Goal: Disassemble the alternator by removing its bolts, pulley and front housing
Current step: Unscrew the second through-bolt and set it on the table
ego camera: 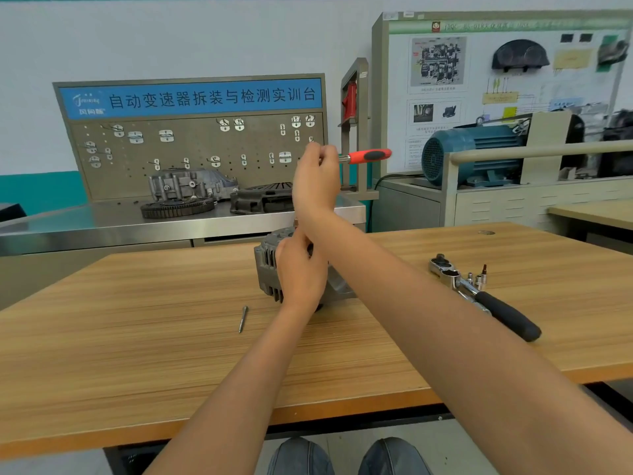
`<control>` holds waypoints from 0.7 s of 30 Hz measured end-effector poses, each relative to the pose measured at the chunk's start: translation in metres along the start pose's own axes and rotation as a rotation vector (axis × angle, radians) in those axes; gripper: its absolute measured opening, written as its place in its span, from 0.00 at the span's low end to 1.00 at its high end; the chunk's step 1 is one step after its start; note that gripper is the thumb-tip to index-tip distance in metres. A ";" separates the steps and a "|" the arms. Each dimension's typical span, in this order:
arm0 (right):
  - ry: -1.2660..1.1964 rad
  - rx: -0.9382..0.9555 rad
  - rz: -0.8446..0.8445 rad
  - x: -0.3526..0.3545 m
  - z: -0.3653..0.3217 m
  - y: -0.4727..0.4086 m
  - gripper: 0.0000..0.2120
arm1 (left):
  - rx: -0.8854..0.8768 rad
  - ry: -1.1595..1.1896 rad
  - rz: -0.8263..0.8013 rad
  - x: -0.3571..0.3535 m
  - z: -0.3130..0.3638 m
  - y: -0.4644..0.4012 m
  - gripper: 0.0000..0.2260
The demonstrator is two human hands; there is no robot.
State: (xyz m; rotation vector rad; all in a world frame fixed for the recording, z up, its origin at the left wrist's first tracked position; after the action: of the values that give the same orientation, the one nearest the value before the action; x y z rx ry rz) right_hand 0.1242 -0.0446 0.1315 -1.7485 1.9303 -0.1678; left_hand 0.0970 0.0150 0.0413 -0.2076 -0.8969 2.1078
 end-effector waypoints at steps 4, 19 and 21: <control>-0.188 -0.294 -0.180 -0.010 0.009 -0.015 0.15 | -0.056 -0.010 -0.016 -0.001 0.004 0.002 0.05; -0.260 -0.510 -0.713 -0.020 0.012 -0.014 0.18 | -0.111 0.043 -0.036 -0.001 0.005 -0.001 0.10; -0.255 -0.470 -0.656 -0.017 0.011 -0.015 0.17 | -0.117 0.022 -0.034 -0.001 0.006 -0.001 0.10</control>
State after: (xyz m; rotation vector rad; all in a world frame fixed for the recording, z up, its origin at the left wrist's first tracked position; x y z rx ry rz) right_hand 0.1426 -0.0279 0.1332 -2.5252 1.2177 0.2922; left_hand 0.0955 0.0114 0.0457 -0.2736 -1.0044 2.0204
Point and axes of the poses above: each hand's wrist, its own y-axis away from the middle knuckle, its own x-axis out of the back of the hand, z = x × y, the point moved 7 cm from there along -y, towards the middle knuckle, and after that the axes turned 3 degrees about -x, right-handed, at the moved point
